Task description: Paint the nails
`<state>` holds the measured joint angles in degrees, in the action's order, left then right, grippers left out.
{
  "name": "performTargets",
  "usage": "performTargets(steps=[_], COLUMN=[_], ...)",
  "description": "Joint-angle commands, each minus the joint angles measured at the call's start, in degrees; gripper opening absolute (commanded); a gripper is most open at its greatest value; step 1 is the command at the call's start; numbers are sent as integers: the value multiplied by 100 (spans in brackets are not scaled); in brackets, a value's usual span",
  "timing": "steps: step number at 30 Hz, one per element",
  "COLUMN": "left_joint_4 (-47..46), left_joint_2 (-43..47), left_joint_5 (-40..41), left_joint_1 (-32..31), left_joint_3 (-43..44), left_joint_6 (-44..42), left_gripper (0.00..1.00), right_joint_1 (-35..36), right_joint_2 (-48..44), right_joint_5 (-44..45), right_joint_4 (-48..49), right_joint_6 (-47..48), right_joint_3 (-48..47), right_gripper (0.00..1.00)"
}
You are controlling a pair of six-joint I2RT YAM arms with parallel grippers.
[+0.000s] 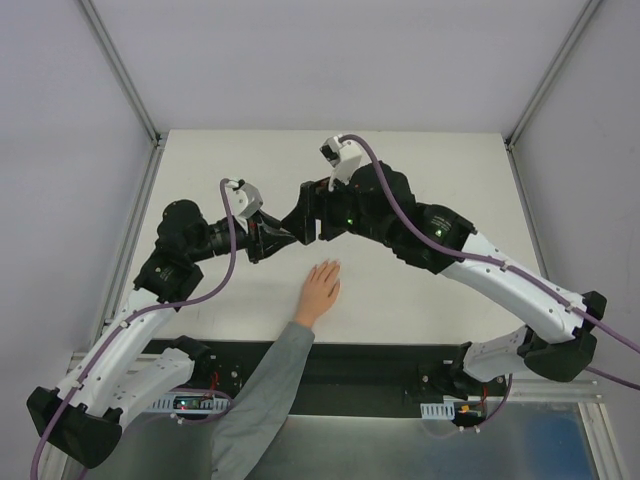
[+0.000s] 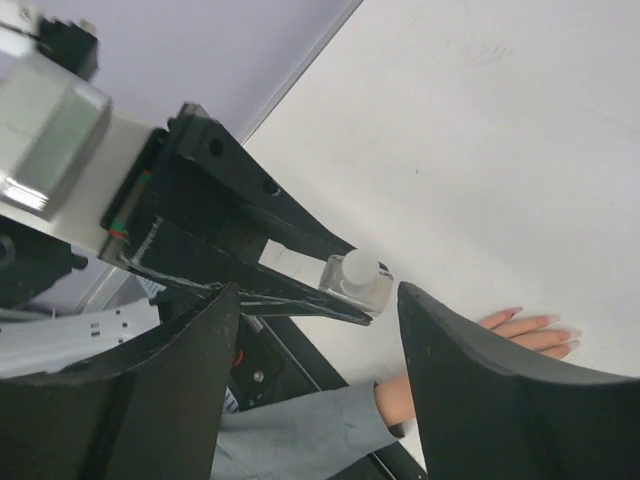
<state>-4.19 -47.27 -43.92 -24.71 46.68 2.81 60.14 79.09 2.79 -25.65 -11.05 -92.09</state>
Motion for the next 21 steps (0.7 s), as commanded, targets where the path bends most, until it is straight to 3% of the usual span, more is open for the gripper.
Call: performTargets(steps=[1,7,17,20,21], left_joint_4=[-179,-188,-188,-188,-188], left_joint_2=[95,226,253,235,209], left_joint_5=[331,419,419,332,271], left_joint_1=[-16,-16,-16,-16,-16], left_joint_3=[-62,-53,-18,17,43], left_joint_6=[-132,-17,97,202,246], left_gripper=[0,0,0,0,0], right_joint_1=[313,472,516,516,473], right_joint_2=[247,590,792,696,652], right_joint_5=[1776,1954,1787,1734,1569], right_joint_4=[-511,-353,-257,-160,-116], right_joint_6=[-354,-494,-504,-425,-337], right_joint_3=[-748,-819,-784,-600,-547], right_gripper=[63,49,39,25,13])
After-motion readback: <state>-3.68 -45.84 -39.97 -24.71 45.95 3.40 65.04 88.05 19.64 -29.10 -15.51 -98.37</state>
